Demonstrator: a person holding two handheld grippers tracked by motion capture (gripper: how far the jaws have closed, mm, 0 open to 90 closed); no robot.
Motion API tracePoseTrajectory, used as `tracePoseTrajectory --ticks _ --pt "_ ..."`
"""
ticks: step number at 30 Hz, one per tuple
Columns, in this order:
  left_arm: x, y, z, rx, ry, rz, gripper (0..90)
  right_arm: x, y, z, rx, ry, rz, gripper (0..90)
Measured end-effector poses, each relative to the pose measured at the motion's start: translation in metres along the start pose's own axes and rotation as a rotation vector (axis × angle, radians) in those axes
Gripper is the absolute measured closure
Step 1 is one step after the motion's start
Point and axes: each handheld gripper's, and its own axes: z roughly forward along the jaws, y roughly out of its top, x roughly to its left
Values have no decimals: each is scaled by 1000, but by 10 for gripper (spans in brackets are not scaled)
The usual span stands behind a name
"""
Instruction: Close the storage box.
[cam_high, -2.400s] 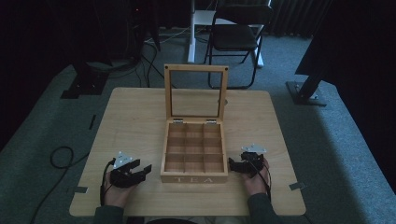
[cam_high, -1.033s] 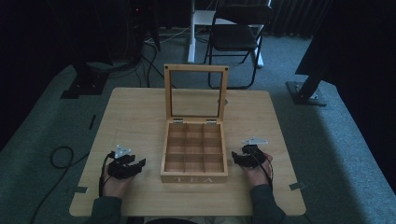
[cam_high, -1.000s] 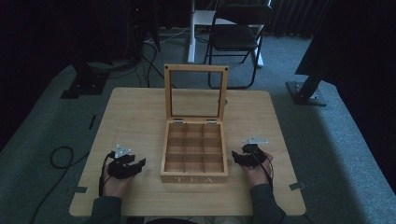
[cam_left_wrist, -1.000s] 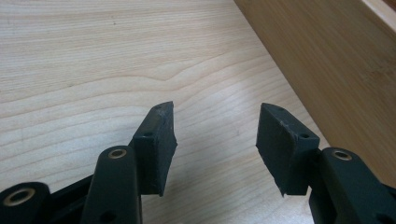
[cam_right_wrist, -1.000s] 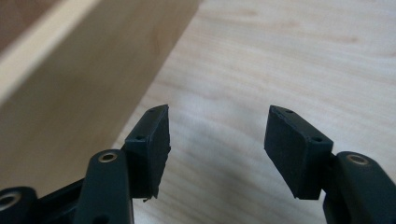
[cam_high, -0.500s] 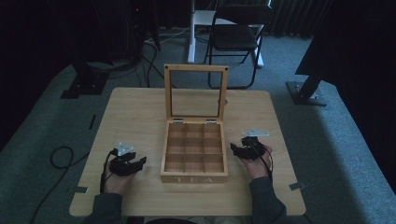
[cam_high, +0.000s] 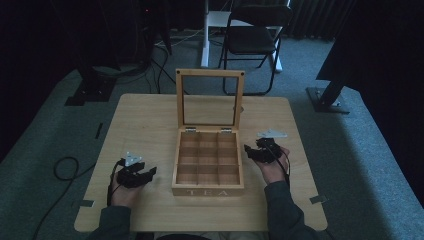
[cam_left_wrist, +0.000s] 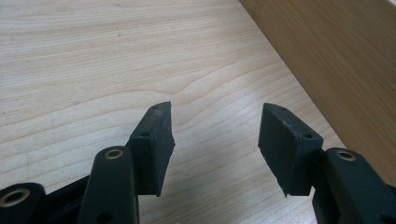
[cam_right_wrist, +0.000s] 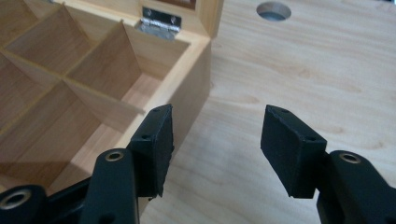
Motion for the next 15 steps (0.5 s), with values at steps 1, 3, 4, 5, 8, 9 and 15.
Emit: tracePoseTrajectory --ticks 1,3,4,5,8,9,15 --pt "0 0 0 -2 0 -2 450 0 2 0 -5 0 -6 433" --pt "1 0 0 -5 0 -3 450 1 7 1 -11 4 -10 431" --pt "1 0 0 -6 0 -5 450 1 10 1 -15 5 -13 431" --pt "1 0 -1 -6 0 -7 449 1 12 1 -19 6 -18 431" --pt "2 0 -1 -6 0 -8 449 2 19 2 -24 3 -27 433" --pt "2 0 -1 -6 -1 -9 449 2 21 3 -27 5 -24 436" --pt "1 0 0 -1 -6 -4 448 4 33 8 -39 11 -23 449"
